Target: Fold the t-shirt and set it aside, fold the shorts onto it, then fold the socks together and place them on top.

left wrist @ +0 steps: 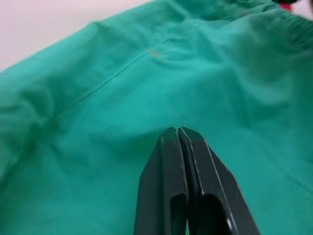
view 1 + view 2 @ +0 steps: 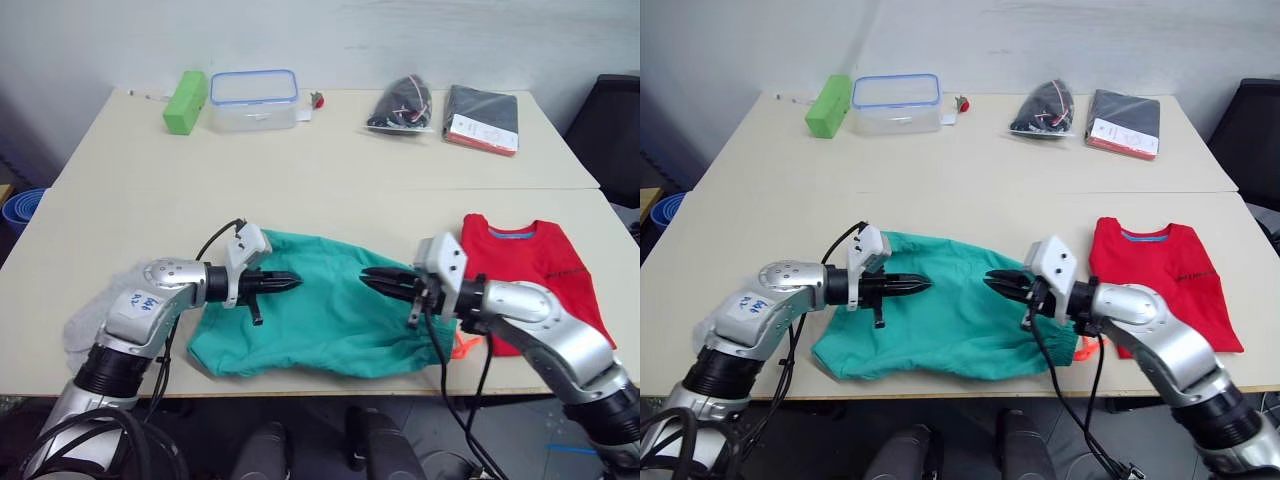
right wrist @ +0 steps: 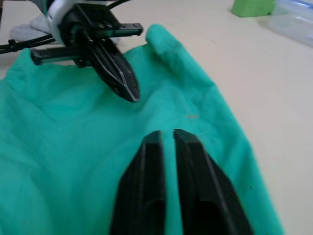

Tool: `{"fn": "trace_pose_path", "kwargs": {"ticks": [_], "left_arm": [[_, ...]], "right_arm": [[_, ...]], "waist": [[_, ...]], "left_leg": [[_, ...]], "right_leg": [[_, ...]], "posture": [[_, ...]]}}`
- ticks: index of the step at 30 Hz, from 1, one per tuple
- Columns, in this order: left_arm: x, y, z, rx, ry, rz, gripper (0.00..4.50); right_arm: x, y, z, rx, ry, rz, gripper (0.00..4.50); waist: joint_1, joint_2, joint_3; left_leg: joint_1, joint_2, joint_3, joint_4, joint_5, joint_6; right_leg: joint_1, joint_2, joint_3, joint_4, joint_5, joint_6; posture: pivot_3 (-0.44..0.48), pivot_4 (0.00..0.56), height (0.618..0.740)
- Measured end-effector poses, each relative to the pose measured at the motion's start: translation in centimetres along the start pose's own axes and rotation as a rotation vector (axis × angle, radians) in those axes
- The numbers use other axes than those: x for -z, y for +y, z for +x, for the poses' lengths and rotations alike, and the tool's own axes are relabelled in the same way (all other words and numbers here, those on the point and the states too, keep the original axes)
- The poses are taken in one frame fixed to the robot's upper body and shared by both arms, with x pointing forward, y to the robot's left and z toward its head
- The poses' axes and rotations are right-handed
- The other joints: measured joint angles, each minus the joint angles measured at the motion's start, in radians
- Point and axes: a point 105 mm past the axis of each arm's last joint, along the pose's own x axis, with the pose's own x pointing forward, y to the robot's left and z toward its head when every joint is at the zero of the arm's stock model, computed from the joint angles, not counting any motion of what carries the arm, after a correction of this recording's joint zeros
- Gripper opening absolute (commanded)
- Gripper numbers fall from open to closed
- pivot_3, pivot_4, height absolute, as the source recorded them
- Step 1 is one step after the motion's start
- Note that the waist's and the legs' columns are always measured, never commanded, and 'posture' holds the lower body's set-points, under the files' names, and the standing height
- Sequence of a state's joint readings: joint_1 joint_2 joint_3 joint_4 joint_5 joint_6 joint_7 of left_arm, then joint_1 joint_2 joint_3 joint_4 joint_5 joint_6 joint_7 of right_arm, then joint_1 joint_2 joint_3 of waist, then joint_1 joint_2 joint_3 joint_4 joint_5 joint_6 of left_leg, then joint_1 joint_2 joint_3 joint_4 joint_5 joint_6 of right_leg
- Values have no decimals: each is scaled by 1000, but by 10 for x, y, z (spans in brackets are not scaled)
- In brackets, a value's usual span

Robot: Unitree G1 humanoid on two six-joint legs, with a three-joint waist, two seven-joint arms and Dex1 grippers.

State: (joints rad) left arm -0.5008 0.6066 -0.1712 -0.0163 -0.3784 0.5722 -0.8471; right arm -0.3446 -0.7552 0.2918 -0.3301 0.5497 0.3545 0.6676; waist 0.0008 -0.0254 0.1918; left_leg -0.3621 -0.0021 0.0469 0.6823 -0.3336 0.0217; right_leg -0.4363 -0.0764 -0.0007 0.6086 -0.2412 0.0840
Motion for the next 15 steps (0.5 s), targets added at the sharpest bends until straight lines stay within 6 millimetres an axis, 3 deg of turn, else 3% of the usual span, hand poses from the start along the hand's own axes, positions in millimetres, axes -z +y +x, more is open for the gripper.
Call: {"fn": "trace_pose_path", "kwargs": {"ticks": [6, 10, 15], "left_arm": [[15, 18, 13, -116, 8, -47, 0], [20, 32, 14, -181, -2, -56, 0], [26, 48, 5, -236, -23, -43, 0]], "right_arm": [[56, -7, 13, 33, 210, -54, 24], [57, -22, 11, 124, 213, -88, 24], [68, -38, -23, 227, 268, -40, 24]], "waist": [[-2, 0, 0], [-2, -1, -1], [0, -1, -3]], "left_leg": [[-6, -3, 0, 1, 1, 3], [-6, -3, 0, 1, 2, 2], [-5, -3, -1, 1, 2, 2]], "right_leg": [[-4, -2, -1, 0, 3, 4], [-6, -3, -6, 2, 3, 5], [-4, -3, -9, 2, 3, 5]], "posture": [[0, 150, 740], [0, 150, 740], [0, 150, 740]]}}
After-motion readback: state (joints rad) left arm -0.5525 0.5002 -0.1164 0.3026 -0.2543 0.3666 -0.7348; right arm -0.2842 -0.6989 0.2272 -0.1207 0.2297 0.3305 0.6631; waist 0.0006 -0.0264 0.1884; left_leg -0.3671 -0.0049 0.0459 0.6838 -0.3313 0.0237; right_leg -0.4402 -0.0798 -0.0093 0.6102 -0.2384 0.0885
